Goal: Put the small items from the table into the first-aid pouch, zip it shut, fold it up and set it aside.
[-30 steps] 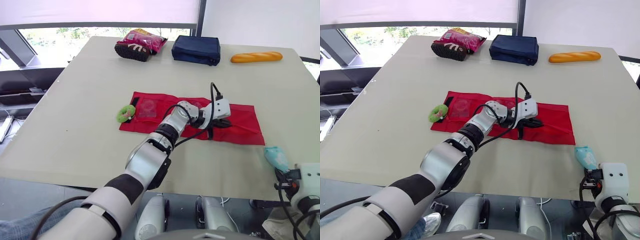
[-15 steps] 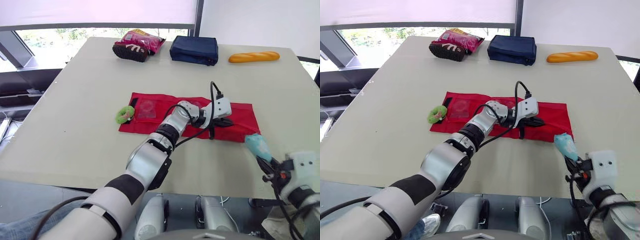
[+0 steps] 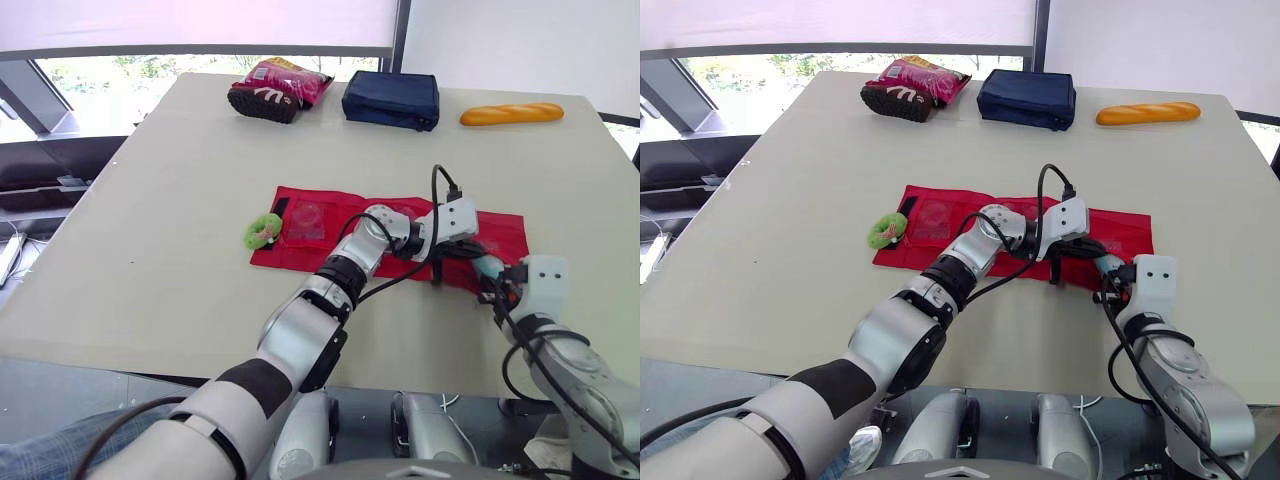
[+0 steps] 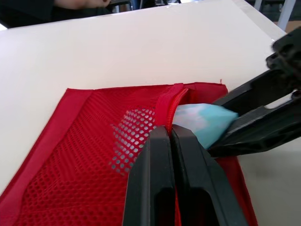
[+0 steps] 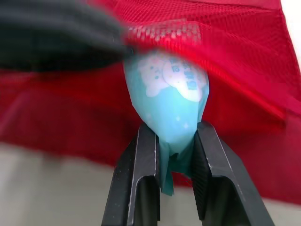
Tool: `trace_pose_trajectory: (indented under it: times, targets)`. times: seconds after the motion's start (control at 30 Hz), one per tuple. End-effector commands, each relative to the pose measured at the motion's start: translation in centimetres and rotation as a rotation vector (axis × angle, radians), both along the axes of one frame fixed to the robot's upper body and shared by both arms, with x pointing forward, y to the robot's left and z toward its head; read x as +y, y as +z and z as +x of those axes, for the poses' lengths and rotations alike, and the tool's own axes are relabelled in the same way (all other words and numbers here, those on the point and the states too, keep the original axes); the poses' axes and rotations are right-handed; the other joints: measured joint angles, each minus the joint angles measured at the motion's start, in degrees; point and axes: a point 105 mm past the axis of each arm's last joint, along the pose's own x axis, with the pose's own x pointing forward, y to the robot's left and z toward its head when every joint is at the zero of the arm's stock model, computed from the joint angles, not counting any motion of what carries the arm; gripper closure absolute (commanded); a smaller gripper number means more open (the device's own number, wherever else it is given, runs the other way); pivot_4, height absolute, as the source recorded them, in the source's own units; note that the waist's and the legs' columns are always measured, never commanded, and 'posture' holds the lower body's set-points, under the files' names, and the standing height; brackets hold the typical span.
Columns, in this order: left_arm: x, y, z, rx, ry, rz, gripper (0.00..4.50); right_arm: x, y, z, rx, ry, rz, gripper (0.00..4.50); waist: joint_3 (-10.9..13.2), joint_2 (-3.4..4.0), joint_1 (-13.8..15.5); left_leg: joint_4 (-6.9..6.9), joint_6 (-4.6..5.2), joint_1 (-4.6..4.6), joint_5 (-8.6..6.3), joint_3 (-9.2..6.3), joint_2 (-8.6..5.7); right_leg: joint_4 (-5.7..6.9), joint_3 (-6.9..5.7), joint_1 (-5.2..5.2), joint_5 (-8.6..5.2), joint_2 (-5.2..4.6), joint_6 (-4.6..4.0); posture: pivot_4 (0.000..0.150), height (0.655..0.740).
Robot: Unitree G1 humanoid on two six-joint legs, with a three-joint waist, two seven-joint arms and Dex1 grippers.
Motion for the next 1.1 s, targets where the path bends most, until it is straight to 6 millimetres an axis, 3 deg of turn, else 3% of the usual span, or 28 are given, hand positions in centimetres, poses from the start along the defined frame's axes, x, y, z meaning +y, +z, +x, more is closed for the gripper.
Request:
trace_pose_trajectory:
  times: [0.03,0.2,0.27,0.3,0.4,0.47,0.6,0.73,0.8,0.83,0.93,1.03,1.1]
  targets:
    - [-1.7,0.9,-1.7,-0.013,-0.072,-0.04,4.5,-0.8,1.3,1.2,-0.05,-0.065,-0.022,4.16,0.0,0.0,-0.02,0.0,0.0,0.0,0.0,0.01,0.0,0.0,0.0,0.0,0.0,0.0,0.0,0.15,0.7164]
    - [-2.6,0.9,-2.6,-0.006,-0.107,-0.049,4.5,-1.5,1.5,3.2,-0.082,-0.158,0.02,4.16,0.0,0.01,-0.09,0.0,0.0,0.01,0.0,0.01,-0.01,0.03,0.0,-0.01,0.0,0.01,0.0,0.15,0.7164]
    - [-2.7,0.9,-2.6,-0.004,-0.103,-0.05,4.5,-1.3,1.6,3.3,-0.087,-0.145,0.032,3.16,0.0,0.02,-0.09,0.0,0.0,0.01,0.0,0.02,-0.01,0.03,0.01,-0.01,0.0,0.0,0.0,0.15,0.7164]
    - [-2.7,0.9,-2.5,-0.002,-0.095,-0.051,4.5,-1.1,1.6,3.2,-0.086,-0.136,0.032,2.95,0.0,0.03,-0.01,0.0,0.0,0.01,0.0,0.01,-0.01,0.03,0.0,-0.01,0.0,0.0,0.0,0.15,0.7164]
    - [-2.6,1.1,-1.8,0.014,-0.047,-0.06,4.5,-0.6,1.5,2.0,-0.076,-0.071,-0.005,1.54,0.0,0.03,-0.01,-0.01,0.0,-0.01,0.0,0.0,-0.01,0.01,0.0,-0.01,0.0,0.0,0.0,0.15,0.7164]
    - [-2.6,1.2,-1.5,0.014,-0.024,-0.063,4.5,-0.2,1.4,0.8,-0.068,-0.013,-0.024,0.86,-0.01,0.03,-0.08,-0.01,0.0,-0.01,0.0,0.0,-0.01,0.02,0.0,-0.01,0.0,0.0,0.0,0.15,0.7164]
    - [-2.8,1.2,-1.2,0.013,-0.004,-0.065,4.5,0.5,1.8,-3.0,-0.054,0.167,-0.067,0.86,-0.02,0.05,-0.03,0.0,0.0,0.02,0.0,-0.02,-0.01,0.02,-0.01,0.01,-0.01,0.01,0.02,0.15,0.7164]
    - [-2.9,0.9,-1.6,0.016,-0.02,-0.061,4.5,-1.1,3.6,-5.5,-0.124,0.209,-0.044,0.86,-0.03,0.13,-0.37,-0.01,0.0,0.06,0.0,-0.05,0.01,0.02,-0.03,0.04,-0.12,0.02,0.19,0.15,0.7164]
    - [-3.0,0.9,-1.8,0.02,-0.033,-0.063,4.5,-3.4,4.0,-5.9,-0.141,0.134,-0.049,0.86,-0.03,0.12,-0.35,-0.01,0.01,0.04,0.0,-0.05,0.01,0.0,-0.03,0.05,-0.12,0.02,0.19,0.15,0.7164]
    - [-3.1,0.9,-1.9,0.022,-0.039,-0.065,4.5,-4.8,3.8,-6.0,-0.133,0.086,-0.059,0.42,-0.03,0.12,-0.39,0.0,0.01,0.06,0.0,0.01,0.01,-0.02,0.0,0.05,-0.11,0.0,0.21,0.15,0.7164]
    - [-3.3,1.0,-2.3,0.023,-0.054,-0.072,4.5,-7.1,2.8,-6.0,-0.088,0.011,-0.053,0.06,-0.03,0.12,-0.39,0.0,0.01,0.09,0.0,0.04,0.02,0.0,0.02,0.05,-0.12,0.0,0.22,0.15,0.7164]
    - [-3.5,1.0,-2.5,0.022,-0.065,-0.076,4.5,-8.4,1.6,-5.2,-0.072,-0.081,0.027,0.06,-0.03,0.12,-0.43,-0.02,0.01,0.09,0.0,0.03,0.01,0.0,0.02,0.04,-0.12,0.0,0.2,0.15,0.7164]
    - [-3.5,1.1,-2.6,0.02,-0.069,-0.078,4.5,-8.1,0.6,-4.7,-0.056,-0.092,0.121,0.06,-0.04,0.13,-0.45,-0.03,0.0,0.08,0.0,0.03,0.02,0.0,0.04,0.03,-0.11,0.01,0.18,0.15,0.7164]
